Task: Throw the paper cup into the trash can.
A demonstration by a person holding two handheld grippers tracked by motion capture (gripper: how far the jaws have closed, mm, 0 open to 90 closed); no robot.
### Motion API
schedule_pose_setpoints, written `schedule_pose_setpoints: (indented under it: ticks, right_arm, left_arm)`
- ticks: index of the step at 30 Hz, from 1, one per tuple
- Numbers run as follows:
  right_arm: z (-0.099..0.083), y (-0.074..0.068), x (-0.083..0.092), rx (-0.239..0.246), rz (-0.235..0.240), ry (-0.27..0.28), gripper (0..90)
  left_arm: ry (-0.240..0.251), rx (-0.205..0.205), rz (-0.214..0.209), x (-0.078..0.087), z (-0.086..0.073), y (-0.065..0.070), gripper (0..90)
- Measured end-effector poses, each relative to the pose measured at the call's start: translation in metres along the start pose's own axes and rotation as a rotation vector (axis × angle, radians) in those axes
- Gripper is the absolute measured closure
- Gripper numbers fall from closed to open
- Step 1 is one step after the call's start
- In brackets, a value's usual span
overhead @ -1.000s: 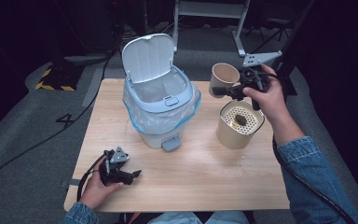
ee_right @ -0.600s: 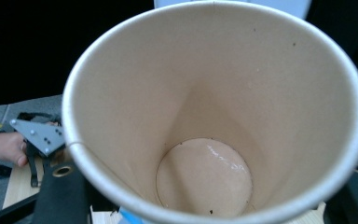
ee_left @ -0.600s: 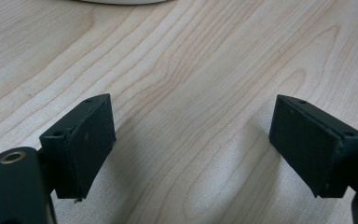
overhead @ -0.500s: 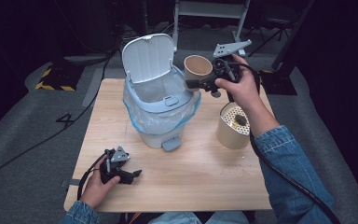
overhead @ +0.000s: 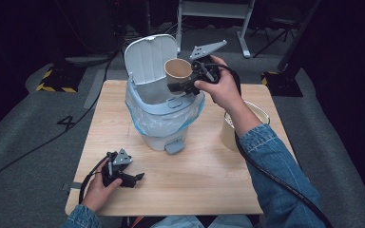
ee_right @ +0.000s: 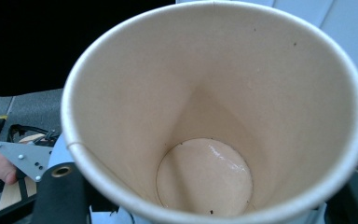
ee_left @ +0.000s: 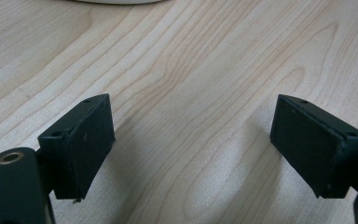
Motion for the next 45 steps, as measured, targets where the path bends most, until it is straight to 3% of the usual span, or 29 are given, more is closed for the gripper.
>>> schedule_pose_setpoints:
  ticks: [8, 10, 12, 13, 15, 22, 28, 34, 45]
  right_arm:
    - [-0.004, 0.000, -0.013, -0.017, -0.010, -0.049, 27.6]
    - [-0.006, -0.001, -0.017, -0.015, -0.015, -0.053, 21.5]
    - [-0.007, -0.001, -0.020, 0.008, -0.064, -0.053, 13.5]
    - [-0.008, -0.001, -0.022, 0.015, -0.082, -0.050, 17.9]
    - [-0.007, -0.001, -0.023, -0.001, -0.082, -0.040, 14.7]
    - [-0.005, -0.002, -0.015, 0.012, -0.078, -0.013, 15.6]
    - [-0.007, -0.004, 0.004, 0.020, -0.072, 0.003, 15.8]
    - [-0.015, -0.009, 0.037, 0.017, -0.071, 0.013, 16.0]
    - [-0.039, -0.011, 0.098, 0.027, -0.153, -0.023, 16.4]
  left_arm:
    - [0.000, 0.000, 0.000, 0.000, 0.000, 0.000, 13.9]
    - [0.000, 0.000, 0.000, 0.000, 0.000, 0.000, 13.9]
    - [0.000, 0.000, 0.000, 0.000, 0.000, 0.000, 13.9]
    - [0.000, 0.000, 0.000, 0.000, 0.000, 0.000, 13.9]
    - [0.000, 0.000, 0.000, 0.000, 0.000, 0.000, 13.9]
    - [0.000, 0.000, 0.000, 0.000, 0.000, 0.000, 13.9]
    - [-0.001, -0.004, -0.001, 0.000, 0.000, 0.000, 13.8]
    - [-0.005, -0.004, -0.004, -0.001, 0.001, -0.002, 12.1]
    - [-0.008, 0.008, 0.006, 0.000, 0.000, -0.002, 11.7]
Point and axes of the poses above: each handheld gripper's, and its own axes: x roughly backward along the jaws, z roughly out of its top, y roughly to its right, the point moved 1 cm from there along -x, roughly forward along the jaws, and after that the axes turned 1 degree about -x, right-handed, at the moved point
